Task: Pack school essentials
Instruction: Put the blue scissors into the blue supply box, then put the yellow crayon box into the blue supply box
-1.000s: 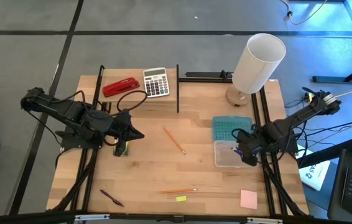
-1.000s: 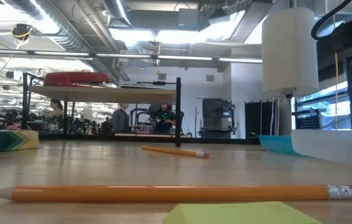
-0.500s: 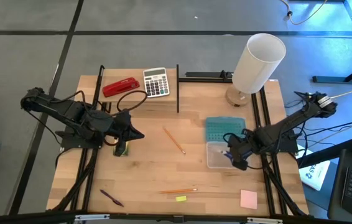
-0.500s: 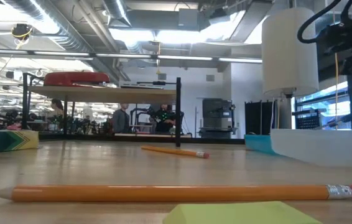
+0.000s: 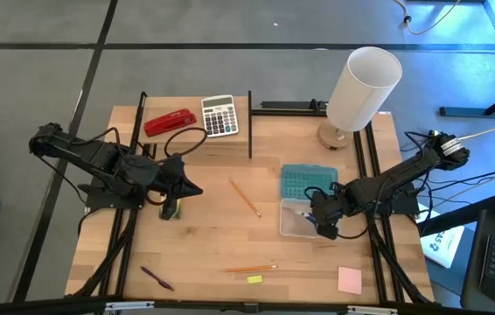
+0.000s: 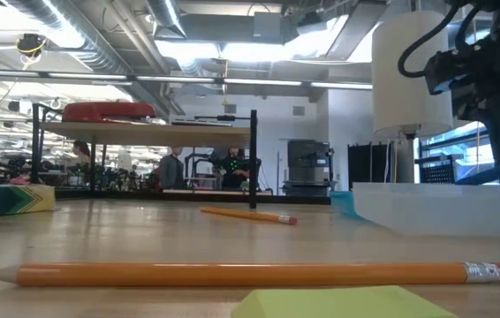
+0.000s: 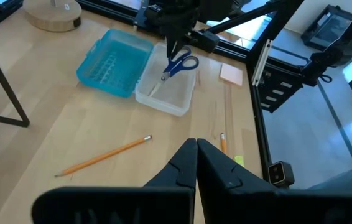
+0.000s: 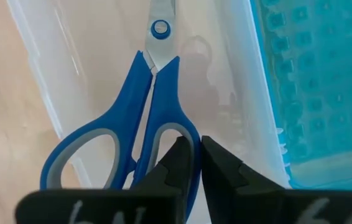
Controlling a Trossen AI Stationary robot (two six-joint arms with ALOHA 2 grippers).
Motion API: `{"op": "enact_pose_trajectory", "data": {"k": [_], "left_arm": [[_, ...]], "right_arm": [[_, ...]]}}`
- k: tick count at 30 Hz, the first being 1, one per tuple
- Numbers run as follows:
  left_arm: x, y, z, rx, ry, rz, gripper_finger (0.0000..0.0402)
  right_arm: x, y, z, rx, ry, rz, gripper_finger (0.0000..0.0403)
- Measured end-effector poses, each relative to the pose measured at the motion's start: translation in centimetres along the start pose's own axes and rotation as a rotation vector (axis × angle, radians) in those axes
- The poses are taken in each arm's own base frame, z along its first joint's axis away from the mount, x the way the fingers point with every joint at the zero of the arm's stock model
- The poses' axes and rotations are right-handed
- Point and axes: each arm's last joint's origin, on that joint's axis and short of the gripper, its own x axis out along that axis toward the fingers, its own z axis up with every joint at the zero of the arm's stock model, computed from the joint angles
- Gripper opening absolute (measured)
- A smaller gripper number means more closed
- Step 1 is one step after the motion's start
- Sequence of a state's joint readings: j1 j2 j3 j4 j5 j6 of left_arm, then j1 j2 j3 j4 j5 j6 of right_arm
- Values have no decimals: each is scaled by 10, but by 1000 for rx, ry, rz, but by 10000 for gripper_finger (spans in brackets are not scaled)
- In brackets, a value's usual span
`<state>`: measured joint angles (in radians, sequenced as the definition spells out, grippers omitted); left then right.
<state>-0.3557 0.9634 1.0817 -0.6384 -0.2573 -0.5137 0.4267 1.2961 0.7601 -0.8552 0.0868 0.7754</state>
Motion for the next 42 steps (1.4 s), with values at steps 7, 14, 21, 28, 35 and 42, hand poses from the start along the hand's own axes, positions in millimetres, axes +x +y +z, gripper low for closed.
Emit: {"op": "enact_pose_trajectory", "data": {"k": [7,14,21,28,35,42], "left_arm": [[0,0,0,1,1,0,0],[0,0,0,1,1,0,0],[0,0,0,1,0,0,0],[0,0,0,2,2,1,0],[0,0,-1,2,5,3,0],[0,3,-5,-75,47,27,0]], "right_arm": [[0,-3,3,20,-4,1,33],[1,-4,5,23,-5,0,40],[0,-4,5,-15,-6,0,68],[-1,-2,7,-15,-28,20,67],[-26,10,24,-13,-99,82,68],[-63,15,51,-27,-284,72,68]]}}
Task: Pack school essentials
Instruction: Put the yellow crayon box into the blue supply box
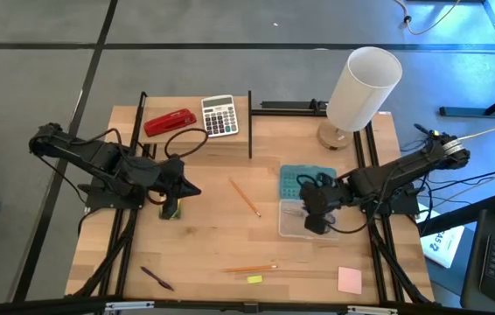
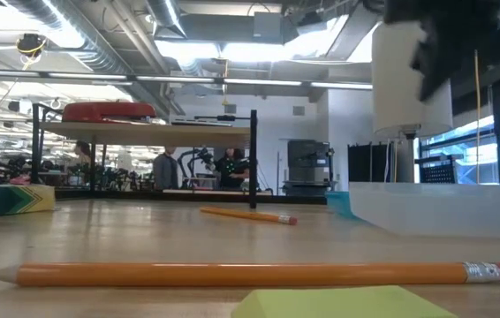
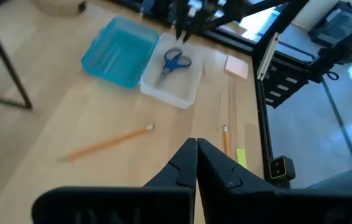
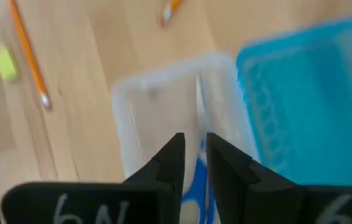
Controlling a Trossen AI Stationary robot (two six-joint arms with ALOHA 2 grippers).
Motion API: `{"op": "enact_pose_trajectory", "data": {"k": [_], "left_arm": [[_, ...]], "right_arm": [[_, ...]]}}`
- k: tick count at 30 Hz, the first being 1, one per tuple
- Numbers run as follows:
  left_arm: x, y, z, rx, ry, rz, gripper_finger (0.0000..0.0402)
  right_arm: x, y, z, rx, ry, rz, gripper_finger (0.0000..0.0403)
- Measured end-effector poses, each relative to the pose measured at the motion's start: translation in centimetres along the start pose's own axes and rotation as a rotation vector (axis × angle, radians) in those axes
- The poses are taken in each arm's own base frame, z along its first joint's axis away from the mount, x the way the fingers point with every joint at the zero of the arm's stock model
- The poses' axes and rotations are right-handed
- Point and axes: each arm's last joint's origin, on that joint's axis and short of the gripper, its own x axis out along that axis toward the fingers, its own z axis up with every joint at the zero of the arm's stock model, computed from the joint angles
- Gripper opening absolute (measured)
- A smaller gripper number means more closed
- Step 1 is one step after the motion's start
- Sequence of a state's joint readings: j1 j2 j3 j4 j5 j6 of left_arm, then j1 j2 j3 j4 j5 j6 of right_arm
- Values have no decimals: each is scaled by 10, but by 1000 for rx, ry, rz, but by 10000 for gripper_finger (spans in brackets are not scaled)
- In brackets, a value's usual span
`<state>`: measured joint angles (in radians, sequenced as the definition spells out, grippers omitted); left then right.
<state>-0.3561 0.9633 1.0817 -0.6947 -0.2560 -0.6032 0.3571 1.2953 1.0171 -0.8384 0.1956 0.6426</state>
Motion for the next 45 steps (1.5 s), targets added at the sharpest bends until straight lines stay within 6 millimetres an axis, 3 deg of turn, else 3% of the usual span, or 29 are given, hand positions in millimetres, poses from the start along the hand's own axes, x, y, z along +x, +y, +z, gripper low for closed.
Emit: {"op": "enact_pose_trajectory", "data": {"k": [6,13,18,29,36,45], "left_arm": [[-1,5,-10,-222,86,65,0],[0,3,-26,-538,188,169,0],[2,-1,-40,-748,266,270,0],[5,-1,-76,-1054,337,462,0],[17,11,-105,-1085,402,573,0],[20,13,-107,-1002,404,558,0]], "right_arm": [[-28,-3,34,-63,-159,-29,68],[-46,-16,64,-49,-267,3,68],[-50,-21,82,-64,-356,143,68],[-48,-37,102,-305,-425,327,68],[-49,-45,108,-398,-474,313,68],[-49,-44,109,-496,-509,291,68]]}}
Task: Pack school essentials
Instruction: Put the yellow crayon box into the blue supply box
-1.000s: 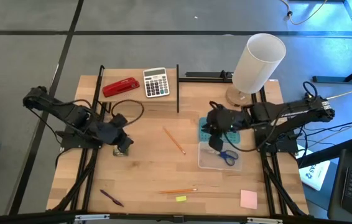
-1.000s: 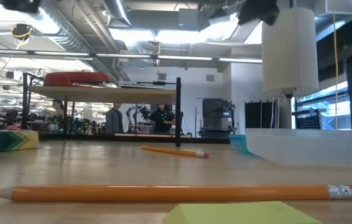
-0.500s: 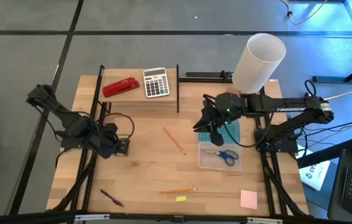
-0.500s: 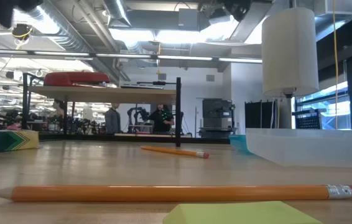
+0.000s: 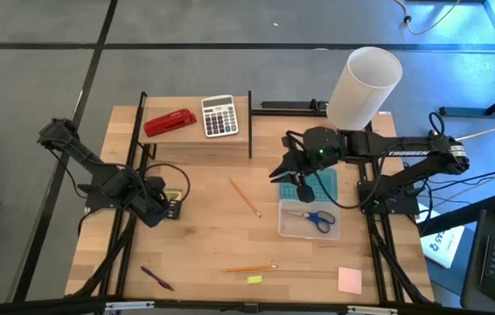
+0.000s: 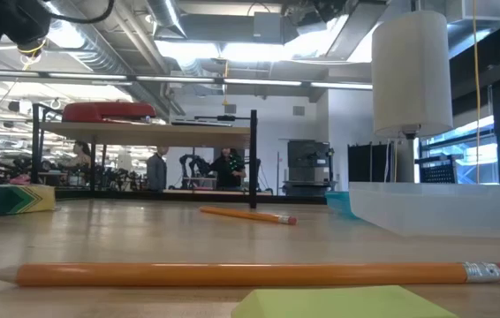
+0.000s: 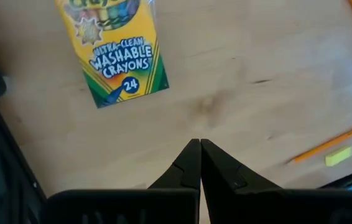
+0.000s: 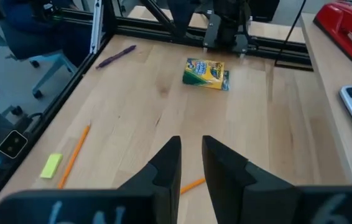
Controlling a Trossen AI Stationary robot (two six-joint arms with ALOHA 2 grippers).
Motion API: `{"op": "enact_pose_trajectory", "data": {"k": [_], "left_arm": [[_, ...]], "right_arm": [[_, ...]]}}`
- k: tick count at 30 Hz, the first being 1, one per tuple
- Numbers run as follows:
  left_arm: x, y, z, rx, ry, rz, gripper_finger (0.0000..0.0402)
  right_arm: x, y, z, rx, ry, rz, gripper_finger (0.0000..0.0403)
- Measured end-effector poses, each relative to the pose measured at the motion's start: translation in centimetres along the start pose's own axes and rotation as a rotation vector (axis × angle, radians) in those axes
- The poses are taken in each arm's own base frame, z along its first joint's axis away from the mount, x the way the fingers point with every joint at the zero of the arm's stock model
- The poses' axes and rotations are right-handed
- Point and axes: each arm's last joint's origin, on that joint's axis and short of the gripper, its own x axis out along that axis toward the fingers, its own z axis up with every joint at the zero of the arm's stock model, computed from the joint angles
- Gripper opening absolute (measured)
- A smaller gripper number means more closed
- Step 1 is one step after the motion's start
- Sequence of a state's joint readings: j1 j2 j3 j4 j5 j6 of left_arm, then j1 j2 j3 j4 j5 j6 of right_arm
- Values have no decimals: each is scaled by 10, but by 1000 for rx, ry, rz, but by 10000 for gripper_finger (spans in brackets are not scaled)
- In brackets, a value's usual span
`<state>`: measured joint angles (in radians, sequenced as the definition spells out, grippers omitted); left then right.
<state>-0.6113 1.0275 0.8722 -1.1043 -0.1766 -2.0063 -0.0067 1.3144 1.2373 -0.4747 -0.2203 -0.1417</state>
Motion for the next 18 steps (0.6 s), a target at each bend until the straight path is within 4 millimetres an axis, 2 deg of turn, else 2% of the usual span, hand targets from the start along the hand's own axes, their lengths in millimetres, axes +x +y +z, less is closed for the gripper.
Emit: {"op": "enact_pose_trajectory", "data": {"k": [18], "left_arm": [[0,0,1,27,-47,-19,0]], "right_arm": [[0,0,0,5,1,0,68]]}}
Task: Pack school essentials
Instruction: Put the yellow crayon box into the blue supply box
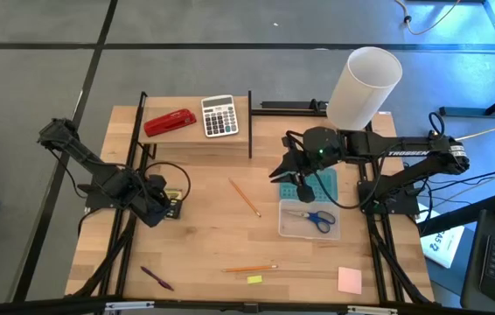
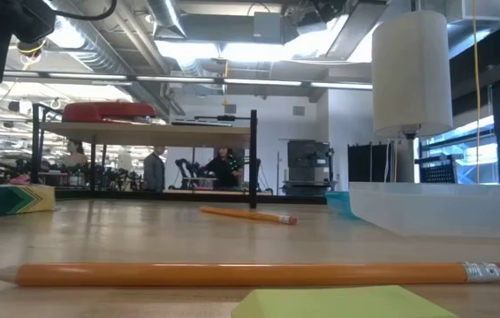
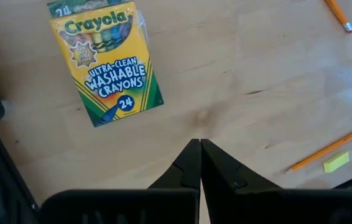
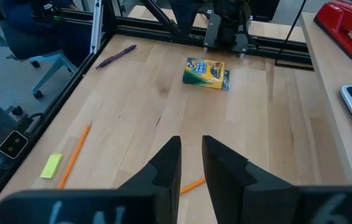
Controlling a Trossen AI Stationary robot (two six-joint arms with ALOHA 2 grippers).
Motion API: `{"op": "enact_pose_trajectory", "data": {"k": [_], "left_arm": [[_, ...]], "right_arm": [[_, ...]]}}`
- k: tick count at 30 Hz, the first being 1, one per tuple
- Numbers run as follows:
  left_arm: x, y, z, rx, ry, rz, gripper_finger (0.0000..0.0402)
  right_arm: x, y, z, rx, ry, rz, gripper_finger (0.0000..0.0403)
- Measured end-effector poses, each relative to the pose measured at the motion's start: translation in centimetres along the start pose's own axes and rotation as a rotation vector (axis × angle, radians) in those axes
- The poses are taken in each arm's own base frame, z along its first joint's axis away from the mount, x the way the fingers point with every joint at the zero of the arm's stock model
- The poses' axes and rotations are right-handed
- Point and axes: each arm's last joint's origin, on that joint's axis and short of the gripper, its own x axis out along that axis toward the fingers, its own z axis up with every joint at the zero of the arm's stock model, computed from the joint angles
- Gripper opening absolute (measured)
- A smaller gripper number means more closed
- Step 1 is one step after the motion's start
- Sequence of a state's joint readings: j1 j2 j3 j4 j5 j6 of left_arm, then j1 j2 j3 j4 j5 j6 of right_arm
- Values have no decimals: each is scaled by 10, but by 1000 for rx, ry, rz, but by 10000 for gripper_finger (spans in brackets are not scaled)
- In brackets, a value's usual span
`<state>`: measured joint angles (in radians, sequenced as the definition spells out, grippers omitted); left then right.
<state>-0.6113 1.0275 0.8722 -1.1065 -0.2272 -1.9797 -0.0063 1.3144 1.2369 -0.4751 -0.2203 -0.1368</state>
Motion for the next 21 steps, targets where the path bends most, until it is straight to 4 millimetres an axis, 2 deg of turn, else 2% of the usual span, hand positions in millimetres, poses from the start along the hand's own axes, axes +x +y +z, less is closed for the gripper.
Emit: {"op": "enact_pose_trajectory", "data": {"k": [21], "left_arm": [[0,4,1,-45,2,52,4]], "right_arm": [[0,0,0,0,0,0,68]]}}
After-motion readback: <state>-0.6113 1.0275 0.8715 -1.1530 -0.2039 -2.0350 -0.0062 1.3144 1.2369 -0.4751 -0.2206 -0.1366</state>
